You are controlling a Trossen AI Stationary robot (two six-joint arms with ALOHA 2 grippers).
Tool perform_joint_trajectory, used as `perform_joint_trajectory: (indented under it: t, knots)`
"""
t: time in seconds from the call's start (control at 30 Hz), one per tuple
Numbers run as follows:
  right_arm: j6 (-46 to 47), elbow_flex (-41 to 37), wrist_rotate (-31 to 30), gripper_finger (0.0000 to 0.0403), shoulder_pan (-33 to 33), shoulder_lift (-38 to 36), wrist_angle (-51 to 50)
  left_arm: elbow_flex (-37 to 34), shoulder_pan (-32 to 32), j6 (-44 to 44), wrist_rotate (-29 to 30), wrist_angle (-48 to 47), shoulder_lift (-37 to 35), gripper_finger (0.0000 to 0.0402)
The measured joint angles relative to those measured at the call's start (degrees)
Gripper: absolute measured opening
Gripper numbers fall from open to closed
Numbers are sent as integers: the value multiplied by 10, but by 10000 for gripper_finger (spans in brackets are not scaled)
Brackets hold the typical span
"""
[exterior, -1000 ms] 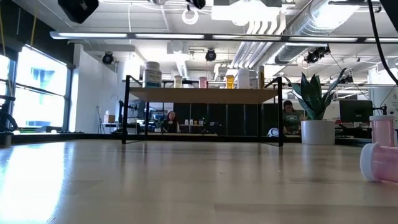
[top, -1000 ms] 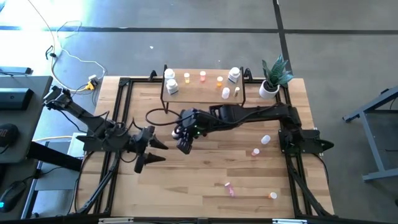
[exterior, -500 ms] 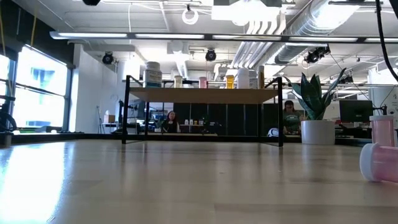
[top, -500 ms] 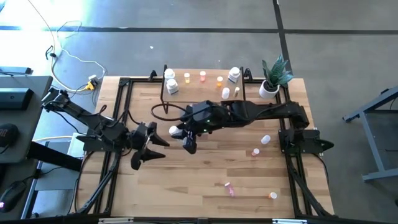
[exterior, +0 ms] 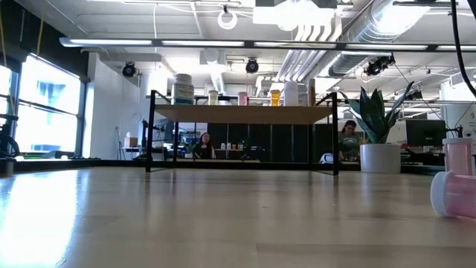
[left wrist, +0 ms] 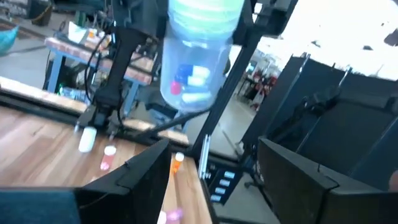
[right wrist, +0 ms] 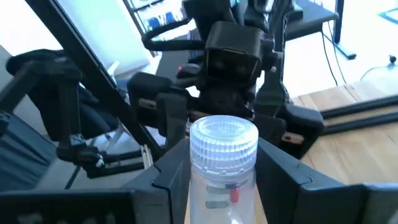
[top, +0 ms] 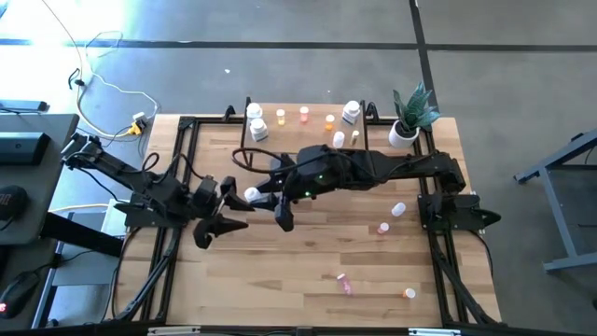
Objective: Pick and place medicine bottles onto shelf by color
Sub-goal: Put the transparent pill bottle on the shelf
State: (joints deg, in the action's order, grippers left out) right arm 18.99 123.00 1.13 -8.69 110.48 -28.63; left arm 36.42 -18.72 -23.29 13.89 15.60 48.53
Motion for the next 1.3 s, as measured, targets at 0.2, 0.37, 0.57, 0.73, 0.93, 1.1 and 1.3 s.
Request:
perform_joint_trajectory:
  t: [0.2, 0.37, 0.57, 0.73, 0.93, 1.1, 1.3]
  knots:
    - [2, 0, 0, 134, 0, 0, 28, 0, 0, 20, 28, 63, 0, 229]
    - [5, 0, -8, 134, 0, 0, 33, 0, 0, 46, 67, 104, 0, 229]
    - [25, 0, -42, 134, 0, 0, 33, 0, 1, 60, 65, 115, 6, 229]
    - [49, 0, -63, 134, 0, 4, 38, 0, 3, 60, 66, 114, 18, 229]
    - [65, -1, -69, 134, -6, 18, 43, 0, 20, 60, 59, 119, 29, 229]
    - [66, -2, -72, 134, -7, 20, 47, 0, 34, 55, 33, 121, 31, 229]
    - [66, -1, -75, 134, -7, 20, 51, 0, 39, 55, 28, 121, 31, 214]
